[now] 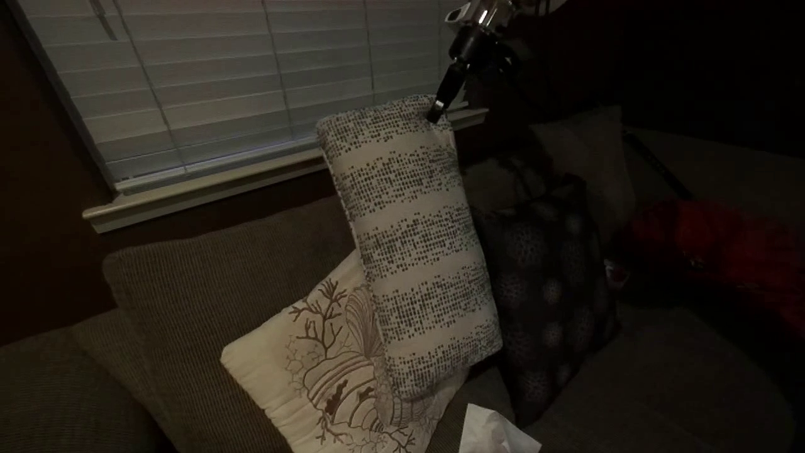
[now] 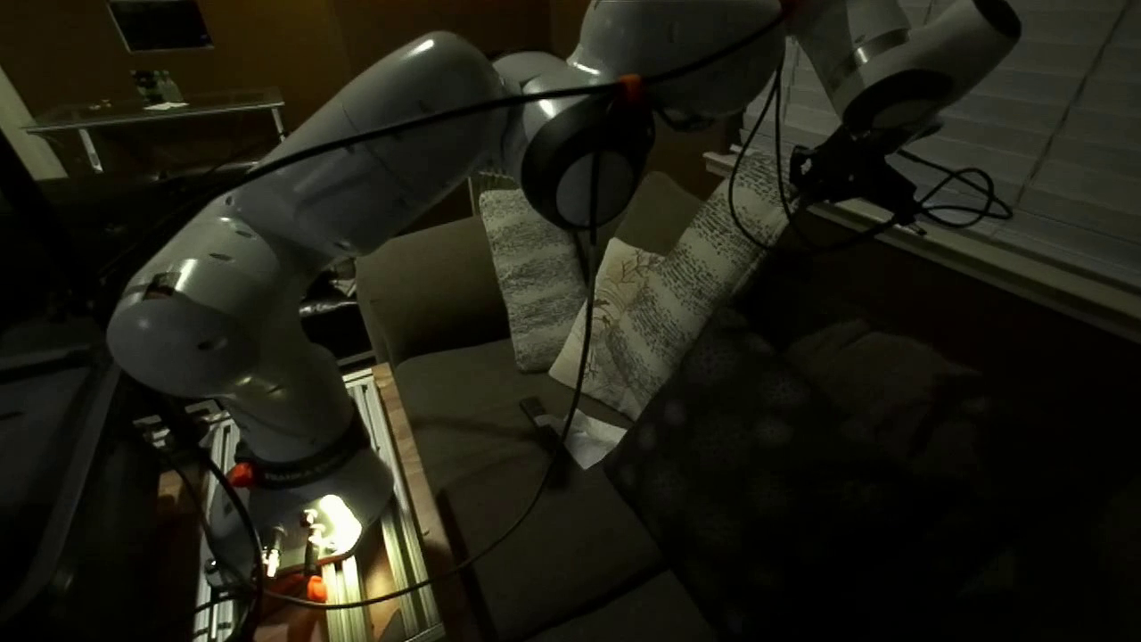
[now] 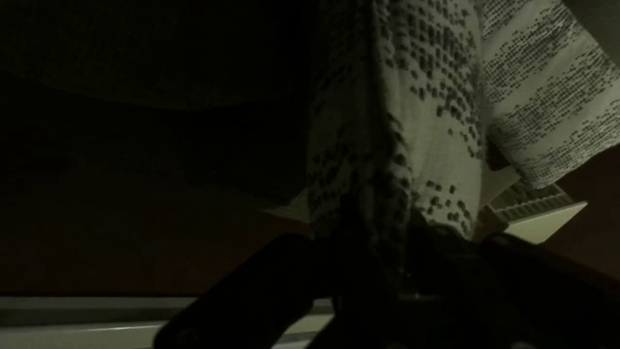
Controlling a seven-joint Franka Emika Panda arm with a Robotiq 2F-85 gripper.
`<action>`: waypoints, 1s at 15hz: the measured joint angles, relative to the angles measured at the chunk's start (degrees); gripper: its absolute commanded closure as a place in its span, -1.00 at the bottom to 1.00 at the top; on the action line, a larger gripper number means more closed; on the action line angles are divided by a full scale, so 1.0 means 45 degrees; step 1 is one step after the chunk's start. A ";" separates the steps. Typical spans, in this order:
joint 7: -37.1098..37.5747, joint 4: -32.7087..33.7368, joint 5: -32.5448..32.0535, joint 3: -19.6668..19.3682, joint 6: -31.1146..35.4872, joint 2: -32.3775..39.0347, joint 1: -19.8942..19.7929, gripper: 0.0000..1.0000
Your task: Move the long white pillow to the right
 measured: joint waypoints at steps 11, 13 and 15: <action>0.2031 0.0053 0.0773 -0.0051 -0.0382 -0.0606 -0.3742 0.56; 0.2132 0.0053 0.0773 -0.0044 -0.0382 -0.0612 -0.3607 0.89; 0.2190 -0.0022 0.0732 -0.0066 -0.0218 -0.0558 -0.3524 0.89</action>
